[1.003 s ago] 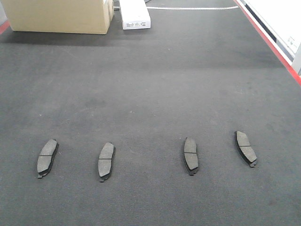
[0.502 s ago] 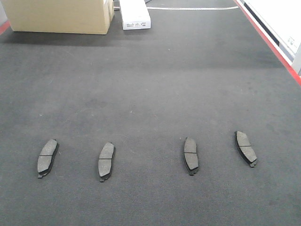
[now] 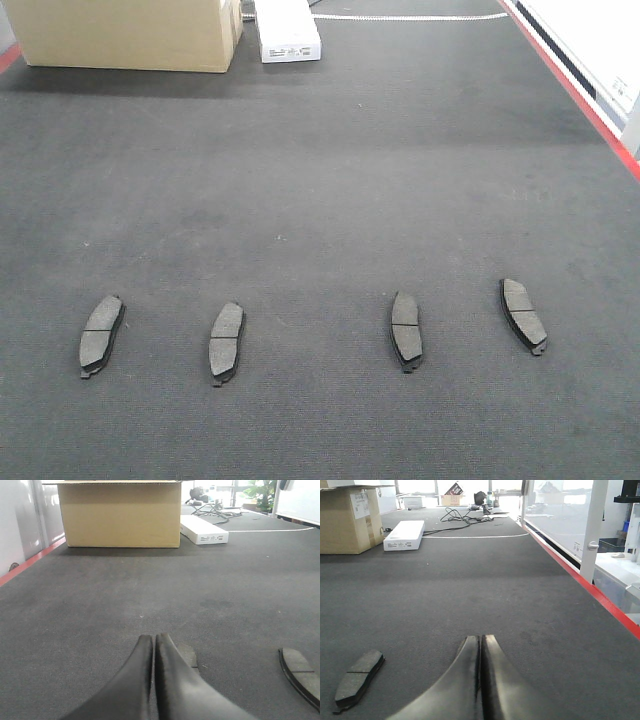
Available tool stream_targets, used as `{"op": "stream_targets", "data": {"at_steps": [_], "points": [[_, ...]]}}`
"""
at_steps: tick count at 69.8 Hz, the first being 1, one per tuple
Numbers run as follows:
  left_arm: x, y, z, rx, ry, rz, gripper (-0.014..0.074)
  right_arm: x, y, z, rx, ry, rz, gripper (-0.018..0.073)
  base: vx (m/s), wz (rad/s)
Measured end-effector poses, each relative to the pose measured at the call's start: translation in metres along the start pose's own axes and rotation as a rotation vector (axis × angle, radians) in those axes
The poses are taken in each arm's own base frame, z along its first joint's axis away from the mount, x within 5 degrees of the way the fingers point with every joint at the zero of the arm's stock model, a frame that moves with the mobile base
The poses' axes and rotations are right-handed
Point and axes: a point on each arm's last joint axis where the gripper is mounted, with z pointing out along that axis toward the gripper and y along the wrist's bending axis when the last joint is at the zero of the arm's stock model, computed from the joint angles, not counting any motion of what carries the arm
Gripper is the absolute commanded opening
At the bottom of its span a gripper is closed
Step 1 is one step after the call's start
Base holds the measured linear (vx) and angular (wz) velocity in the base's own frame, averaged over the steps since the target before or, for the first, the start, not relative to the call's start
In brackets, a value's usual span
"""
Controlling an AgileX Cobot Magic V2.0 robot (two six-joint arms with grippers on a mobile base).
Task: Move and align brake pads A on conveyor
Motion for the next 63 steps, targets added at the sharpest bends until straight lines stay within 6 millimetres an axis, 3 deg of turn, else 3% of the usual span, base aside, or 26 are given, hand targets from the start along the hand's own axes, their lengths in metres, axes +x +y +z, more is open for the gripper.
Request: {"op": "stream_targets", "data": {"at_steps": [63], "points": [[0.0,0.0,0.0,0.0,0.0,0.0,-0.0006,-0.0002,0.0002,0.0,-0.002,-0.002,0.01,-0.001,0.0,0.0]]}}
